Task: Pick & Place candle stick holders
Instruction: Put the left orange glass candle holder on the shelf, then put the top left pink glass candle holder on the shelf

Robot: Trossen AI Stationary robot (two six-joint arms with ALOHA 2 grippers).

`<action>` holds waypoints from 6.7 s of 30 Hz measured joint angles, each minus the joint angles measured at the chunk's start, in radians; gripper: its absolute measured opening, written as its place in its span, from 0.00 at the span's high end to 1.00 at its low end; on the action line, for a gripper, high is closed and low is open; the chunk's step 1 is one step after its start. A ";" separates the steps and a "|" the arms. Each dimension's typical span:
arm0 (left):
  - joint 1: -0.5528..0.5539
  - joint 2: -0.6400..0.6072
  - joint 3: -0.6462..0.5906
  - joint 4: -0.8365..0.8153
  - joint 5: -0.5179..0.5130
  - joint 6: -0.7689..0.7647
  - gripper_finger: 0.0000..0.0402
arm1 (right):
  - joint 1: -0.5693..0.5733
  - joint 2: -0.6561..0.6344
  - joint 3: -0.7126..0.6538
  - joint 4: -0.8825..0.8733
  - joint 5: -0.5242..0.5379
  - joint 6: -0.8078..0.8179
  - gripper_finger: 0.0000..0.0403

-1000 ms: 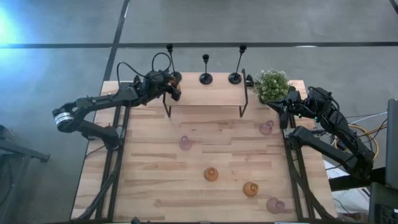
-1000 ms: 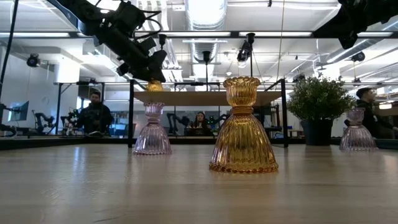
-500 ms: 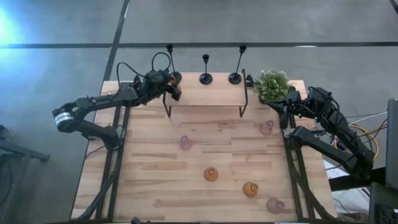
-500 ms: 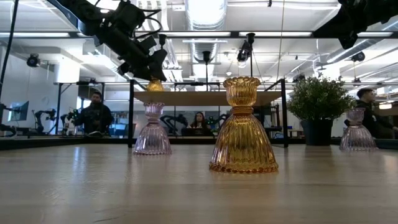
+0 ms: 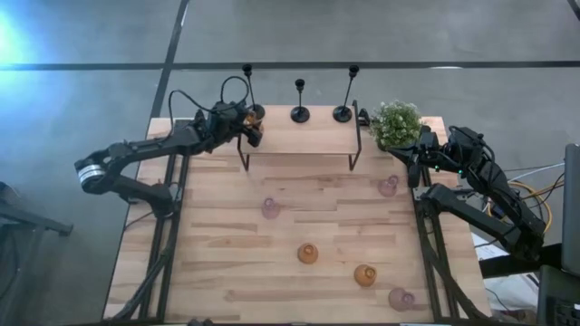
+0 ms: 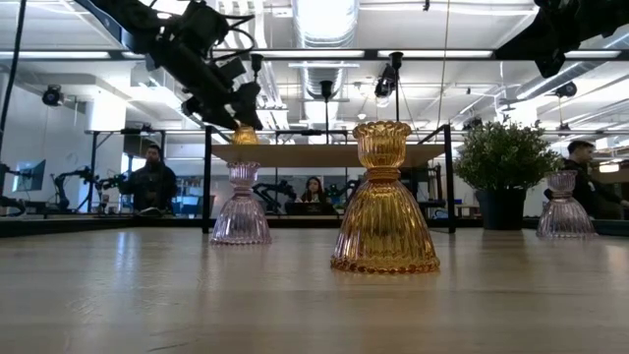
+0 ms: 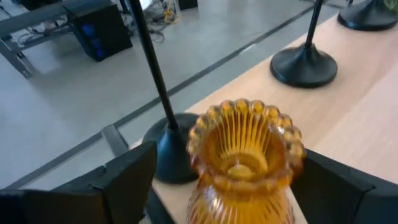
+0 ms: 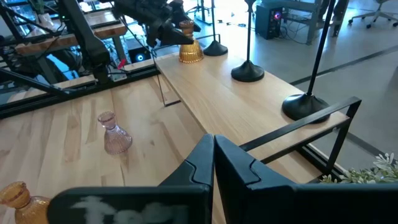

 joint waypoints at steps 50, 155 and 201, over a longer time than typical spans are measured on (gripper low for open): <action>-0.786 -0.160 -0.228 -0.229 0.167 -0.008 0.18 | 0.000 0.000 0.000 0.000 0.000 0.000 0.98; -0.357 0.223 0.204 -0.110 -0.352 -0.378 0.65 | 0.000 0.000 0.000 0.000 0.000 0.000 0.98; -0.228 0.262 0.228 -0.067 -0.246 -0.320 0.66 | 0.000 0.000 0.000 0.000 0.000 0.000 0.98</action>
